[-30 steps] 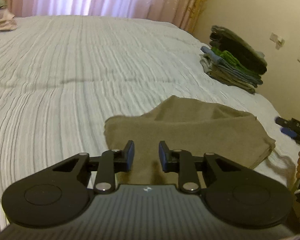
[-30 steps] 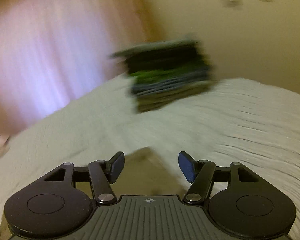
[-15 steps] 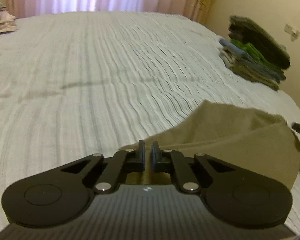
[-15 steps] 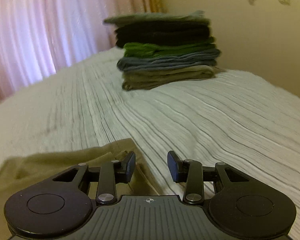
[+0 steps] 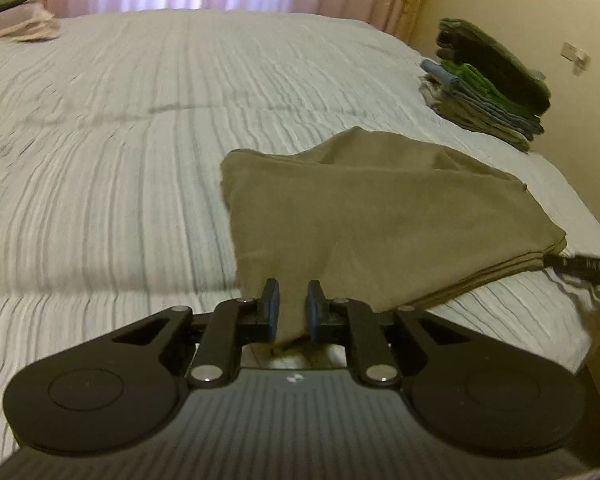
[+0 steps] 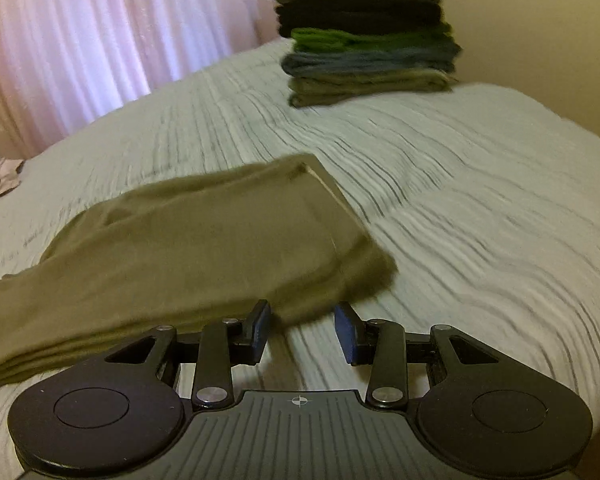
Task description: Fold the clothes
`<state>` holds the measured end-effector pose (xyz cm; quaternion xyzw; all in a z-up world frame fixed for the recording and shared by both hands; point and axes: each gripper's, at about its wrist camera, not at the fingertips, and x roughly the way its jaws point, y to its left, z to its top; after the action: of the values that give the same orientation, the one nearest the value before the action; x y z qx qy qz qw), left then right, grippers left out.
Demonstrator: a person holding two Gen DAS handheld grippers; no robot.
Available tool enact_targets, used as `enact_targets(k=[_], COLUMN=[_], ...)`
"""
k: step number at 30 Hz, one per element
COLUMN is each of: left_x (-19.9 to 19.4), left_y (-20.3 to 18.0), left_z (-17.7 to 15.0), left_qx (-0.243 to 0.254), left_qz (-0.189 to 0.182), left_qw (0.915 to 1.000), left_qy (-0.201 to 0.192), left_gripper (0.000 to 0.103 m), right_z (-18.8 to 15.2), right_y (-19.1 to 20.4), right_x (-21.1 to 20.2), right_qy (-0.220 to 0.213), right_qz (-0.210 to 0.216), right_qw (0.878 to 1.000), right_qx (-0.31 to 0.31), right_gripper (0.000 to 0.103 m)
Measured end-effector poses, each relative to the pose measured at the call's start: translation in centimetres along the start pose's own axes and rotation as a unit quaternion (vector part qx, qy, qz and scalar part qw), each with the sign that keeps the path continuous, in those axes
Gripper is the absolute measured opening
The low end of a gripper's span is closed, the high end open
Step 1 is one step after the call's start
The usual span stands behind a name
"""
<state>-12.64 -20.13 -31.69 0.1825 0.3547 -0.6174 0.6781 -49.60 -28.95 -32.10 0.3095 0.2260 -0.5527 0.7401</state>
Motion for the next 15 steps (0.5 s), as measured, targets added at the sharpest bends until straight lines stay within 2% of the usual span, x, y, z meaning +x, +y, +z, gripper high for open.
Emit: enact_targets(k=[2, 3, 5, 7, 9, 10, 15], left_x=[-0.9, -1.4, -2.2, -2.9, -3.3, -3.4, -4.6], left_y=[-0.3, -0.4, -1.0, -1.7, -2.2, -2.4, -3.2], left_z=[0.0, -0.1, -0.5, -0.9, -1.3, -1.5, -2.1], left_qx=[0.000, -0.001, -0.001, 0.000, 0.000, 0.000, 0.011], left_qz=[0.020, 0.033, 0.051, 0.061, 0.063, 0.065, 0.073], left_qw=[0.9998, 0.9994, 0.9985, 0.9976, 0.9971, 0.9969, 0.9964], left_qy=[0.006, 0.011, 0.021, 0.032, 0.042, 0.045, 0.043], left_gripper=[0.016, 0.025, 0.029, 0.030, 0.038, 0.038, 0.043], right_z=[-0.8, -1.2, -1.7, -1.9, -2.0, -2.0, -2.4], right_y=[0.5, 0.7, 1.3, 1.9, 2.4, 2.6, 3.5], right_x=[-1.4, -2.1, -3.2, -4.2, -4.6, -4.8, -5.2], right_qy=[0.005, 0.004, 0.002, -0.003, 0.004, 0.009, 0.019], right_qz=[-0.003, -0.001, 0.008, 0.024, 0.037, 0.042, 0.045], right_qw=[1.000, 1.000, 1.000, 1.000, 0.999, 0.999, 0.999], right_qx=[-0.003, -0.003, 0.000, 0.008, 0.015, 0.020, 0.020], right_gripper=[0.039, 0.041, 0.082, 0.084, 0.084, 0.084, 0.084])
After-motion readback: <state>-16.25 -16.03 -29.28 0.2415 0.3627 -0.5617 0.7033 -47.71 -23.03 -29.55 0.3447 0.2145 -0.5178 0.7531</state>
